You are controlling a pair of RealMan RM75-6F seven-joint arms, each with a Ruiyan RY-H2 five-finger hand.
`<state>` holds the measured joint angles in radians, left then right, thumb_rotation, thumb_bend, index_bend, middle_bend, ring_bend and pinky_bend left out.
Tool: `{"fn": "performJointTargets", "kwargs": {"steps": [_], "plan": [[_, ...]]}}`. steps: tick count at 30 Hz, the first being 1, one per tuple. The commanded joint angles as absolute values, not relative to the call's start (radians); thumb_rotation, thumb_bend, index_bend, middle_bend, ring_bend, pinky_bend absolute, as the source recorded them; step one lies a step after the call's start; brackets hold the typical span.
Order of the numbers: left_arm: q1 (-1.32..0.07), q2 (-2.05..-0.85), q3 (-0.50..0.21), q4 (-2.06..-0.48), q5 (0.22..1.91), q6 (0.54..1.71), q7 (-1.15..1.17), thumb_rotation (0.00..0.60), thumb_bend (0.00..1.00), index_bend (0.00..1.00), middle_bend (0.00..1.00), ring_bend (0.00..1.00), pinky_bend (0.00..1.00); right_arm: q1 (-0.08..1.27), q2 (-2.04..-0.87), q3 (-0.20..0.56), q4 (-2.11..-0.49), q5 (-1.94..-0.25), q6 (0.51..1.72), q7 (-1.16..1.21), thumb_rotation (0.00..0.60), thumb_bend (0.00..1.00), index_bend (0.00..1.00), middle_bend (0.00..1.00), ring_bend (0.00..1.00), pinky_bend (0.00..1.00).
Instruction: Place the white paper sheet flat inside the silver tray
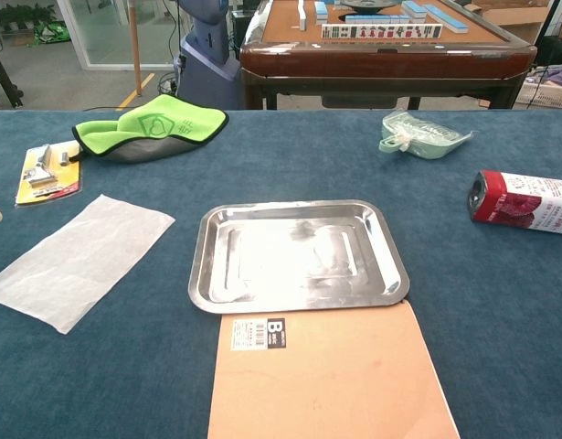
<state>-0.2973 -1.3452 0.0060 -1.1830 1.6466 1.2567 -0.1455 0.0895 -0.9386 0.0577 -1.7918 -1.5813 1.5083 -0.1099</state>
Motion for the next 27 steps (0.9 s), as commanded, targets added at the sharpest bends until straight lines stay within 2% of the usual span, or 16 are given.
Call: {"fn": "performJointTargets", "kwargs": {"steps": [1, 13, 27], "plan": [[-0.326, -1.403, 0.015, -1.105, 1.658, 1.239, -0.172, 0.600, 0.25, 0.26, 0.22, 0.20, 0.17, 0.087, -0.937, 0.056, -1.793, -1.581, 1.510, -0.110, 0.600, 0.11, 0.17, 0.25, 0.14, 0.17], [-0.370, -1.492, 0.052, -0.920, 1.706, 1.256, -0.198, 0.600, 0.25, 0.25, 0.22, 0.19, 0.17, 0.075, -0.935, 0.052, -1.792, -1.576, 1.517, -0.106, 0.600, 0.11, 0.17, 0.25, 0.14, 0.17], [-0.377, -1.496, 0.080, -0.883, 1.691, 1.249, -0.206, 0.600, 0.25, 0.23, 0.22, 0.18, 0.17, 0.070, -0.938, 0.051, -1.788, -1.576, 1.520, -0.101, 0.600, 0.11, 0.17, 0.25, 0.14, 0.17]]}}
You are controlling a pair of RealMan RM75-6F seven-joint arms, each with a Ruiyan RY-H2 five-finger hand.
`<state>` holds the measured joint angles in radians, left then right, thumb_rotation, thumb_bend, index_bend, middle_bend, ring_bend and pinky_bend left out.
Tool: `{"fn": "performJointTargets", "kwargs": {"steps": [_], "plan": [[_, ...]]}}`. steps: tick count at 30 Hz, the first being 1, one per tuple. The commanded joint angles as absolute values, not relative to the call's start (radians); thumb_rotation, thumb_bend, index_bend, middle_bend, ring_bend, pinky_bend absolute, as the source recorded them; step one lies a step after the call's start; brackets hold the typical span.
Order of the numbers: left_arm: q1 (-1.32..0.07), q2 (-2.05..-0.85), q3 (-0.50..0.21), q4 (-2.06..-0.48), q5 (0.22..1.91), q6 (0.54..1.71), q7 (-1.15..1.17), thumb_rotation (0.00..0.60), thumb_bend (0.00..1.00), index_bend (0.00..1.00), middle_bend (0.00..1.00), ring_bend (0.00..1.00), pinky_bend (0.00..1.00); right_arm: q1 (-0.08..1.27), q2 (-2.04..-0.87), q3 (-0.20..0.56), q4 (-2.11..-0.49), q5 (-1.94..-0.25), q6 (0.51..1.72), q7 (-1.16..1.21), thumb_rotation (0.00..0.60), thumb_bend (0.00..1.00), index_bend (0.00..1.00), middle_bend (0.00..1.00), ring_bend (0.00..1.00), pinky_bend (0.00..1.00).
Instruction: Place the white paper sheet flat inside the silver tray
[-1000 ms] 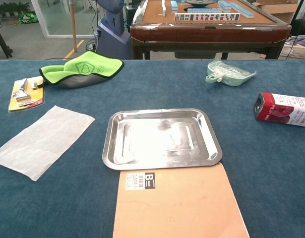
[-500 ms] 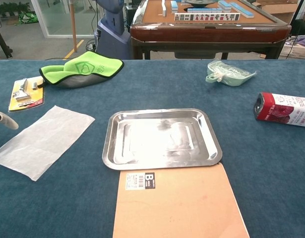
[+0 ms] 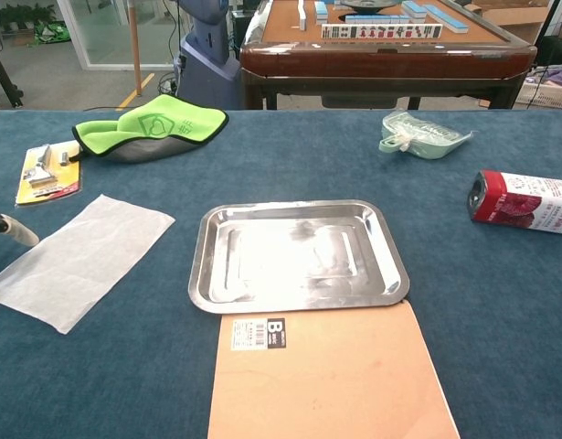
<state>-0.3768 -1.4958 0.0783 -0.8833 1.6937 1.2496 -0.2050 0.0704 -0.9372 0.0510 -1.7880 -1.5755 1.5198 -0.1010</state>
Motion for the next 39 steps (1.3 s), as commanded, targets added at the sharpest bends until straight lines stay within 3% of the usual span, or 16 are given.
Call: {"fn": "performJointTargets", "kwargs": {"steps": [1, 39], "plan": [[-0.378, -1.496, 0.081, -0.883, 1.691, 1.249, -0.205, 0.600, 0.25, 0.23, 0.22, 0.18, 0.16, 0.070, -0.937, 0.051, -1.788, -1.576, 1.521, -0.101, 0.600, 0.11, 0.17, 0.25, 0.14, 0.17], [-0.403, -1.511, 0.092, -0.891, 1.649, 1.211, -0.212, 0.600, 0.24, 0.23, 0.22, 0.17, 0.16, 0.040, -0.937, 0.045, -1.782, -1.581, 1.552, -0.093, 0.600, 0.11, 0.17, 0.25, 0.14, 0.17]]}}
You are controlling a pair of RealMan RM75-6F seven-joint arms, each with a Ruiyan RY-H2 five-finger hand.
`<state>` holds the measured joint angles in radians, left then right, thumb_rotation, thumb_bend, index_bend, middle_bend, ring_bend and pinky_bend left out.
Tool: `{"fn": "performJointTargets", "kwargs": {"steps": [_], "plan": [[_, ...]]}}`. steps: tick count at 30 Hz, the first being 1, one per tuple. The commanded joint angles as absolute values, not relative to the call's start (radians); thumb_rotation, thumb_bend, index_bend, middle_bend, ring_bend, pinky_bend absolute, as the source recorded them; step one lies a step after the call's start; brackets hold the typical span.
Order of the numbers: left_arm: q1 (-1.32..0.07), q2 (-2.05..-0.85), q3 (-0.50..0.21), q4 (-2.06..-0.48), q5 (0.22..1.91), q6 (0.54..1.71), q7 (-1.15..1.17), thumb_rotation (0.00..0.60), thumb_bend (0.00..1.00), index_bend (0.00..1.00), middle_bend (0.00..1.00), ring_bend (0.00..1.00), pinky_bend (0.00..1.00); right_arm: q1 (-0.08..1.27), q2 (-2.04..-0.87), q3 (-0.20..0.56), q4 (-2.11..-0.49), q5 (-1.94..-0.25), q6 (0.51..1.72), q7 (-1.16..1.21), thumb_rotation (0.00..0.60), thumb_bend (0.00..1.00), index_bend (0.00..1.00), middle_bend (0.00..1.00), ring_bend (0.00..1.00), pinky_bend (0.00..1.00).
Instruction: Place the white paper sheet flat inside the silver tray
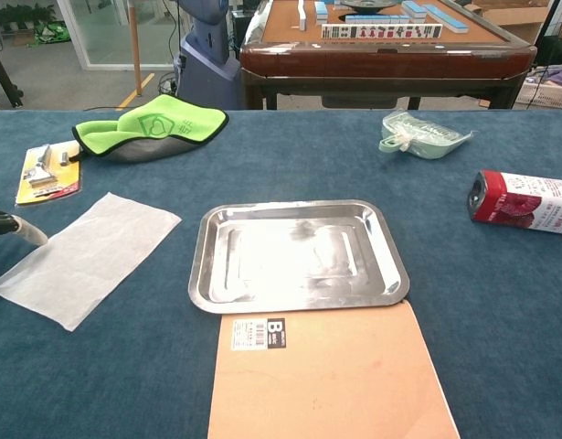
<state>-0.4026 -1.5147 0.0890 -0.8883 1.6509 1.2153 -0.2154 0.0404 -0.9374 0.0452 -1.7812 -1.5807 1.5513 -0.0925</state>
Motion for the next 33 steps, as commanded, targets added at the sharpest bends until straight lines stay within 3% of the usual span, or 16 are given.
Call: {"fn": "performJointTargets", "kwargs": {"steps": [1, 33], "plan": [[-0.402, -1.509, 0.092, -0.895, 1.648, 1.211, -0.209, 0.600, 0.24, 0.23, 0.22, 0.17, 0.16, 0.039, -0.936, 0.045, -1.782, -1.582, 1.553, -0.093, 0.600, 0.11, 0.17, 0.25, 0.14, 0.17], [-0.418, -1.521, 0.085, -0.904, 1.622, 1.185, -0.218, 0.600, 0.24, 0.24, 0.22, 0.17, 0.16, 0.029, -0.939, 0.047, -1.775, -1.578, 1.558, -0.089, 0.600, 0.11, 0.17, 0.25, 0.14, 0.17]]}}
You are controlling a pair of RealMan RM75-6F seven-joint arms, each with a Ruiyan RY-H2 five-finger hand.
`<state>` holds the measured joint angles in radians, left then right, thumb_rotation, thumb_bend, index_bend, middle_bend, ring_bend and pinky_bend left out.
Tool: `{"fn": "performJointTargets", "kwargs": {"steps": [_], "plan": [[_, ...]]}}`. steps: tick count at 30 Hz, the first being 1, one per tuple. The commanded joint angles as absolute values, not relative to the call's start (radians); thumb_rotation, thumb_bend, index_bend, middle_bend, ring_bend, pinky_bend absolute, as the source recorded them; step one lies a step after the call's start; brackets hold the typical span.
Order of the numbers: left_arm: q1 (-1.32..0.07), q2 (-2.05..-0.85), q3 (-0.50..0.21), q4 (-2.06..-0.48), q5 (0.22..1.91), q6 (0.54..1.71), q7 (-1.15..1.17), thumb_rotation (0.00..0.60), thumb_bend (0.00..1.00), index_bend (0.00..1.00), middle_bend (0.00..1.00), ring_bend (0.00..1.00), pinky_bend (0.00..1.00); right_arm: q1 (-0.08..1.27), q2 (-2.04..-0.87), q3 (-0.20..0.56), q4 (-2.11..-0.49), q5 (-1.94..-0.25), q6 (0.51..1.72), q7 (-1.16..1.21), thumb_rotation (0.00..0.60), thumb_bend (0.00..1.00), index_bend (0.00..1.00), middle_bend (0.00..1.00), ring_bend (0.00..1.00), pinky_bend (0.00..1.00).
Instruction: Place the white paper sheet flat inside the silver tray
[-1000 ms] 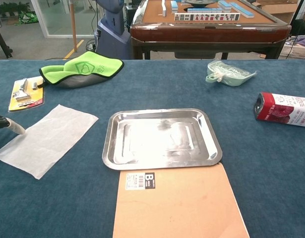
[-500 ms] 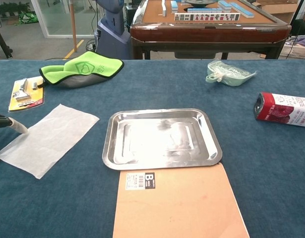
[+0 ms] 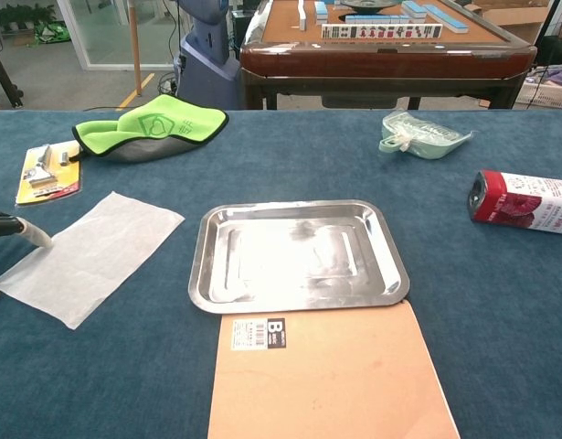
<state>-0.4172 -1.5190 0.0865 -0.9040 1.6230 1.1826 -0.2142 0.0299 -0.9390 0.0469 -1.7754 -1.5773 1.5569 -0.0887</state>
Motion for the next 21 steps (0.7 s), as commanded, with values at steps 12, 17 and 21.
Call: {"fn": "performJointTargets", "kwargs": {"steps": [12, 17, 21], "plan": [[-0.432, -1.553, 0.065, -0.880, 1.609, 1.188, -0.335, 0.600, 0.24, 0.29, 0.22, 0.18, 0.16, 0.017, -0.940, 0.045, -1.774, -1.580, 1.574, -0.086, 0.600, 0.11, 0.17, 0.25, 0.14, 0.17], [-0.435, -1.562, 0.059, -0.870, 1.620, 1.222, -0.403, 0.600, 0.24, 0.34, 0.22, 0.18, 0.16, 0.015, -0.941, 0.045, -1.774, -1.580, 1.575, -0.087, 0.600, 0.11, 0.17, 0.25, 0.14, 0.17], [-0.439, -1.564, 0.055, -0.867, 1.634, 1.258, -0.439, 0.600, 0.24, 0.38, 0.22, 0.19, 0.16, 0.016, -0.942, 0.046, -1.776, -1.580, 1.573, -0.090, 0.600, 0.11, 0.17, 0.25, 0.14, 0.17]]}}
